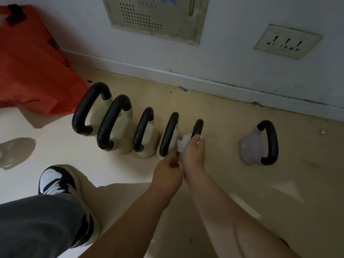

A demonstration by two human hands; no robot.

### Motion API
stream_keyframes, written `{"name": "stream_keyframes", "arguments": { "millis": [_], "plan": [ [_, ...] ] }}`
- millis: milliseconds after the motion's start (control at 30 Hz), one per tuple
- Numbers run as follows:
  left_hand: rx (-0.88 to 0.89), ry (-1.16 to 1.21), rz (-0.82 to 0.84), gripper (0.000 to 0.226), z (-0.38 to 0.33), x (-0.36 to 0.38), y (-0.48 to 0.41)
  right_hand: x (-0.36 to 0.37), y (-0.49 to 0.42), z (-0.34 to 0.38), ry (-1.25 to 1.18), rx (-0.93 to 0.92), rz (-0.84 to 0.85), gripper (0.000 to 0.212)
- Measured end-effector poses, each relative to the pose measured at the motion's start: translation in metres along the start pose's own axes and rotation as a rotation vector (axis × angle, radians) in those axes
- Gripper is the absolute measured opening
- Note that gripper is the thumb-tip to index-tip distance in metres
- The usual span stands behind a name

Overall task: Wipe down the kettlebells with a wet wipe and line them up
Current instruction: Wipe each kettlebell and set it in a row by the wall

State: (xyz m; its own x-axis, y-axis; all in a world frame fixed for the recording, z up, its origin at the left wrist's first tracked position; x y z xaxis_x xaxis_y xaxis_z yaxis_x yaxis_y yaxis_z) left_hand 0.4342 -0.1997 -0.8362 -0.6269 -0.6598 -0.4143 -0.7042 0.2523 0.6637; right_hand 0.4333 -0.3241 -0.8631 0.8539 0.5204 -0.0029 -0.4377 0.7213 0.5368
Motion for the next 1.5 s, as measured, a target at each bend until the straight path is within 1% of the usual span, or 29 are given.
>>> {"name": "stream_keyframes", "arguments": {
  "millis": [67,133,200,300,333,367,433,467,500,533,567,633,667,700,733,767,800,867,900,933,967,1033,1100,1133,1167,1233,1300,1367,1500],
  "plan": [
    [-0.015,-0.017,0.008,0.038,0.011,0.0,0.003,-0.001,0.022,-0.006,0.046,-0.189,0.106,0.045],
    [-0.085,-0.016,-0.006,0.046,0.029,-0.004,0.008,-0.006,0.032,-0.021,0.173,-0.266,0.214,0.058],
    [-0.159,0.048,-0.01,0.045,0.046,-0.007,0.012,-0.012,0.039,-0.035,0.379,-0.342,0.332,0.064],
    [-0.156,0.047,0.005,0.04,0.049,-0.009,0.014,-0.02,0.056,-0.045,0.798,-0.634,0.48,0.064],
    [-0.151,0.047,0.005,0.038,0.049,-0.009,0.014,-0.023,0.061,-0.051,0.924,-0.654,0.53,0.063],
    [-0.153,0.05,0.006,0.037,0.049,-0.008,0.014,-0.027,0.062,-0.055,1.031,-0.629,0.563,0.059],
    [-0.162,0.062,-0.002,0.034,0.049,-0.007,0.015,-0.039,0.066,-0.053,1.144,-0.459,0.542,0.045],
    [-0.16,0.059,-0.001,0.029,0.049,-0.005,0.016,-0.047,0.066,-0.046,1.1,-0.311,0.494,0.044],
    [-0.156,0.057,0.002,0.022,0.048,-0.004,0.02,-0.053,0.066,-0.036,0.944,-0.16,0.44,0.043],
    [-0.141,0.062,0.013,0.016,0.045,-0.002,0.025,-0.058,0.064,-0.026,0.726,-0.027,0.383,0.04],
    [-0.116,0.074,0.027,0.019,0.042,0.001,0.03,-0.06,0.061,-0.015,0.498,0.083,0.329,0.036],
    [-0.064,0.14,0.067,0.053,0.033,0.008,0.039,-0.063,0.059,0.01,0.132,0.229,0.278,0.039],
    [-0.053,0.214,0.134,0.071,0.027,0.015,0.043,-0.064,0.058,0.021,0.044,0.272,0.292,0.044],
    [-0.02,0.328,0.252,0.084,0.021,0.025,0.044,-0.066,0.061,0.032,0.005,0.303,0.322,0.047],
    [0.033,0.48,0.396,0.086,0.009,0.035,0.048,-0.068,0.064,0.04,0.002,0.327,0.348,0.046],
    [0.069,0.608,0.512,0.082,-0.003,0.043,0.052,-0.073,0.064,0.045,0.019,0.34,0.349,0.044],
    [0.077,0.7,0.599,0.078,-0.014,0.049,0.058,-0.081,0.061,0.047,0.046,0.339,0.325,0.043],
    [0.08,0.743,0.689,0.068,-0.033,0.059,0.069,-0.1,0.054,0.049,0.095,0.315,0.278,0.043],
    [0.102,0.676,0.68,0.057,-0.039,0.067,0.07,-0.108,0.049,0.049,0.095,0.305,0.26,0.044],
    [0.125,0.589,0.624,0.048,-0.045,0.074,0.068,-0.117,0.043,0.046,0.086,0.305,0.236,0.047],
    [0.101,0.538,0.555,0.043,-0.047,0.081,0.063,-0.126,0.04,0.046,0.088,0.313,0.206,0.051],
    [0.017,0.571,0.417,0.05,-0.044,0.089,0.052,-0.148,0.029,0.05,0.149,0.302,0.121,0.057],
    [0.0,0.616,0.332,0.057,-0.042,0.096,0.04,-0.177,0.008,0.063,0.238,0.178,-0.028,0.062],
    [0.019,0.619,0.313,0.059,-0.043,0.1,0.035,-0.192,-0.005,0.073,0.264,0.099,-0.107,0.061],
    [0.023,0.602,0.3,0.061,-0.044,0.103,0.032,-0.205,-0.017,0.08,0.279,0.054,-0.177,0.056],
    [0.029,0.582,0.291,0.061,-0.044,0.107,0.027,-0.221,-0.039,0.083,0.309,0.083,-0.264,0.048],
    [0.041,0.574,0.292,0.052,-0.042,0.111,0.021,-0.223,-0.059,0.078,0.313,0.139,-0.274,0.051],
    [0.037,0.596,0.321,0.05,-0.041,0.115,0.015,-0.217,-0.076,0.072,0.28,0.143,-0.264,0.055],
    [0.003,0.614,0.334,0.051,-0.037,0.113,0.002,-0.218,-0.097,0.063,0.209,0.127,-0.279,0.047]
  ]
}}
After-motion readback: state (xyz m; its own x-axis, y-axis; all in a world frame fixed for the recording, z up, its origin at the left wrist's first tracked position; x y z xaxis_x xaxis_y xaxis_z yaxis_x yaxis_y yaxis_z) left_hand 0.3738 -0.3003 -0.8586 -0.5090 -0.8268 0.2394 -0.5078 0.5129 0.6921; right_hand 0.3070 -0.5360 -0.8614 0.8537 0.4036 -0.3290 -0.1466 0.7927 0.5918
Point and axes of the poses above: each hand's wrist, its own y-axis away from the middle knuckle, its own x-axis out of the palm, z = x × y, the point moved 7 cm from there along -y, towards the middle knuckle, and after that the axes turned 14 degrees about -y, right-handed, at the moved point
